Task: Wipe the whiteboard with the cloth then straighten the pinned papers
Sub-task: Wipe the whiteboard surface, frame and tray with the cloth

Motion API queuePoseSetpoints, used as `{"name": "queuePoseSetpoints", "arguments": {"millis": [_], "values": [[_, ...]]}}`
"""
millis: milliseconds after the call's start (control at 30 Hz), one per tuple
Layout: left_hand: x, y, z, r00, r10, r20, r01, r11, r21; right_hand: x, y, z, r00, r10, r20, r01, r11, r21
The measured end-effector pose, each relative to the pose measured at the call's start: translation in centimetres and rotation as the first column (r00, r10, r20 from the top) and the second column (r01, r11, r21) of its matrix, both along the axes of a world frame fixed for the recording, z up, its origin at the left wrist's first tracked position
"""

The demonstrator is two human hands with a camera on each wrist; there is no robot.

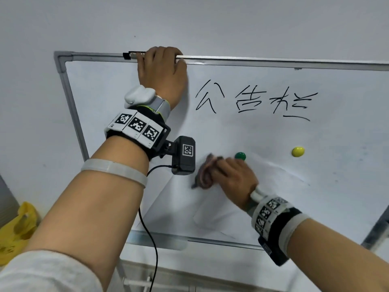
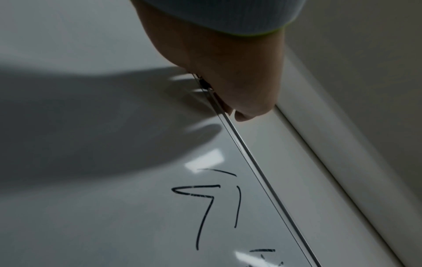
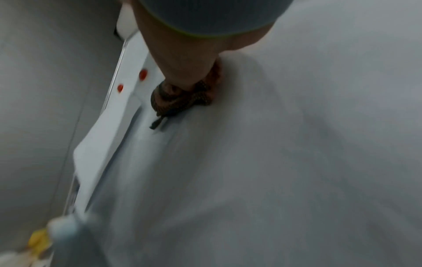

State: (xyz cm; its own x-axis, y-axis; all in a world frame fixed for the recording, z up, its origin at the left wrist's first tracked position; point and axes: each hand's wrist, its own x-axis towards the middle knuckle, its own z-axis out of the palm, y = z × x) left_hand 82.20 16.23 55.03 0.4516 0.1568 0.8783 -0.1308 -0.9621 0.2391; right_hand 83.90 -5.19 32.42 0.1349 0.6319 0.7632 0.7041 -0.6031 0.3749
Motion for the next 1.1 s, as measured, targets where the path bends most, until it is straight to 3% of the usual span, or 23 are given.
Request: {"name": "queuePoseSetpoints", "arguments": {"millis": [67,200,500,667,867,933,1033,1100], "values": [[-0.1,0.0,-0.1,1.000,0.000,0.005,0.000,1.000,0.003,-0.4,-0.4,-2.4,0.999,0.003,-0.052,-0.010,0.992,-0.123],[-0.1,-0.2,-0.2,1.000,0.007,0.017,-0.007,1.000,0.000,-0.3,-0.3,-2.3,0.997,-0.032,-0.075,0.015,0.975,-0.220],[0.1,-0.1,-0.4,0.999,0.008,0.050,-0.008,1.000,0.001,-1.0,-0.2,-2.6,0.995,-0.070,-0.070,0.056,0.981,-0.186],[0.0,-0.3,-0.5,0.999,0.036,0.037,-0.037,0.999,0.019,-1.8,2.5,-1.7,0.995,-0.054,-0.078,0.050,0.997,-0.055],[-0.2,0.2,-0.5,1.000,0.019,0.020,-0.020,0.999,0.031,-3.4,3.9,-7.7,0.971,-0.115,-0.208,0.058,0.963,-0.261],[-0.1,0.2,-0.6,0.999,0.030,0.039,-0.031,0.999,0.042,-3.2,3.4,-6.8,0.975,-0.104,-0.196,0.059,0.973,-0.225],[0.2,0.0,-0.6,0.999,0.025,0.035,-0.026,0.999,0.019,-2.3,2.8,-4.0,0.982,-0.078,-0.171,0.075,0.997,-0.029],[0.2,0.0,-0.6,1.000,0.020,0.018,-0.021,1.000,0.019,-2.2,2.5,-3.7,0.984,-0.075,-0.165,0.074,0.997,-0.014]]}}
